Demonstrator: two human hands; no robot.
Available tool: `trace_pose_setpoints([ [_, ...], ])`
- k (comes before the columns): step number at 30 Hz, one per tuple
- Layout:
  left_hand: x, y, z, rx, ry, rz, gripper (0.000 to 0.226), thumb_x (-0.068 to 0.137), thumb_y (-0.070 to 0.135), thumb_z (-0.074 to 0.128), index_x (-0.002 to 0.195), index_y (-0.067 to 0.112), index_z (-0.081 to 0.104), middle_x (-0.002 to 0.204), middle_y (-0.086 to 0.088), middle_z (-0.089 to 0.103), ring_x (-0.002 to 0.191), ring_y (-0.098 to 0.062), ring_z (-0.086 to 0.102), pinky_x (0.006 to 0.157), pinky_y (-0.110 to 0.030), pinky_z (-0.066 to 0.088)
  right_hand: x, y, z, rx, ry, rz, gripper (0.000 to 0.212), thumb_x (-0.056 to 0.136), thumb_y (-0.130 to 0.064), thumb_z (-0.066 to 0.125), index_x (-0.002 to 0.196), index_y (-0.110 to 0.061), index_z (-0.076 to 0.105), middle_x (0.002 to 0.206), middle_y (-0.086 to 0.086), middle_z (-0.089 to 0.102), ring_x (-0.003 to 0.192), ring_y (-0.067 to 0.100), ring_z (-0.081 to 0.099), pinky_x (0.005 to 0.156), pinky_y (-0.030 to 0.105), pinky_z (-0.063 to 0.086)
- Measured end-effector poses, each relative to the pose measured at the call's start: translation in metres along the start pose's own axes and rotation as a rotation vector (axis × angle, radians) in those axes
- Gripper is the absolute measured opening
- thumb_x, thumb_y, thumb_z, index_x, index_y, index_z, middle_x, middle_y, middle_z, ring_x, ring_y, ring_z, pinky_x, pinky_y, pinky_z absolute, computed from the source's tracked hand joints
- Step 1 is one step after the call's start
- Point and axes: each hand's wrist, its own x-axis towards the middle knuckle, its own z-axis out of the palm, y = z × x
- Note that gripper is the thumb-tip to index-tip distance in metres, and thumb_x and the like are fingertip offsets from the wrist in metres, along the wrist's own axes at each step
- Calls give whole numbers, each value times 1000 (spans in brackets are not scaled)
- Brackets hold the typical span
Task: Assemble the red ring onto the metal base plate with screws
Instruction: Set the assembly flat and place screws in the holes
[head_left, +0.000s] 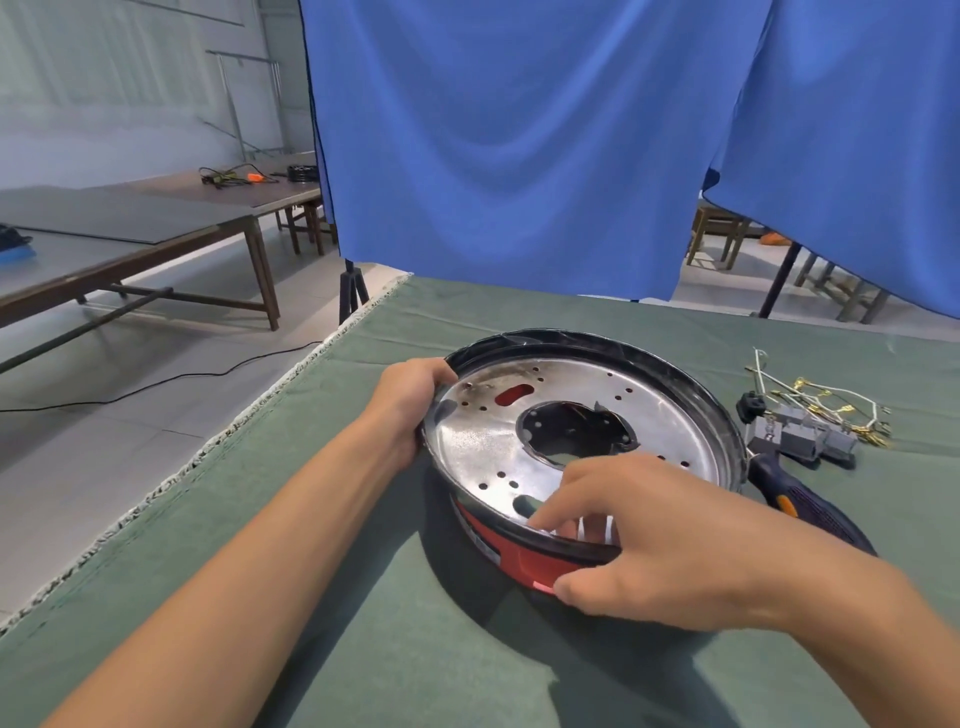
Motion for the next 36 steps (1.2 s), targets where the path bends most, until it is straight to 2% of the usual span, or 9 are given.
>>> trace_pose_setpoints([
  [2,0,1,0,-3,-30,1,17,81,0,50,66,6,55,69,-10,52,59,-19,49,58,-27,45,0,-1,0,-7,-4,-21,26,78,-39,63,104,-38,65,90,-11,57,82,2,53,73,26,50],
  [4,0,1,-1,-12,-28,7,20,81,1,51,63,7,52,63,-8,49,53,-18,47,53,-25,44,0,-1,-1,-19,-21,-33,22,80,-38,59,100,-32,65,87,1,60,78,13,55,73,38,51],
  [6,0,0,0,-4,-27,5,21,80,-1,52,61,7,51,62,-9,47,51,-18,46,48,-24,45,-1,-3,-1,-20,-48,-28,21,83,-40,56,98,-29,66,85,5,60,77,19,55,71,42,50],
  [10,-1,-2,2,1,-13,6,18,80,-3,54,64,3,54,65,-12,49,52,-21,48,39,-19,44,-1,-3,0,-8,-73,-34,20,87,-37,52,100,-29,66,82,6,60,75,19,56,71,42,50],
  [17,-2,-1,1,13,9,13,16,81,-3,55,65,1,55,65,-12,50,53,-20,49,39,-18,45,-1,-4,-1,28,-63,-22,11,87,-33,53,84,-37,63,82,8,59,77,22,55,72,44,50],
  [26,-6,1,1,34,21,6,13,81,-2,57,68,2,56,63,-12,52,39,-15,51,41,-20,46,-2,-5,-4,12,-76,35,16,87,-28,56,92,-28,71,80,8,62,77,23,55,67,38,48],
  [29,-6,3,0,132,-8,-6,8,79,1,58,71,4,56,63,-11,51,36,-14,53,46,-25,42,-3,-6,-3,15,-73,41,19,86,-23,56,93,-32,71,79,7,62,74,21,55,65,35,48],
  [32,-8,8,-7,333,-80,-66,5,80,9,60,79,8,55,61,-5,51,35,-10,53,37,-19,41,-3,-6,-3,11,-62,42,17,87,-25,56,90,-34,71,77,6,62,71,19,55,62,31,47],
  [36,-7,11,-12,566,-100,-65,10,84,14,61,76,10,55,65,-5,44,45,-14,43,33,-19,39,-3,-7,-2,37,-60,19,15,88,-30,56,77,-31,66,76,8,60,72,26,54,63,39,48],
])
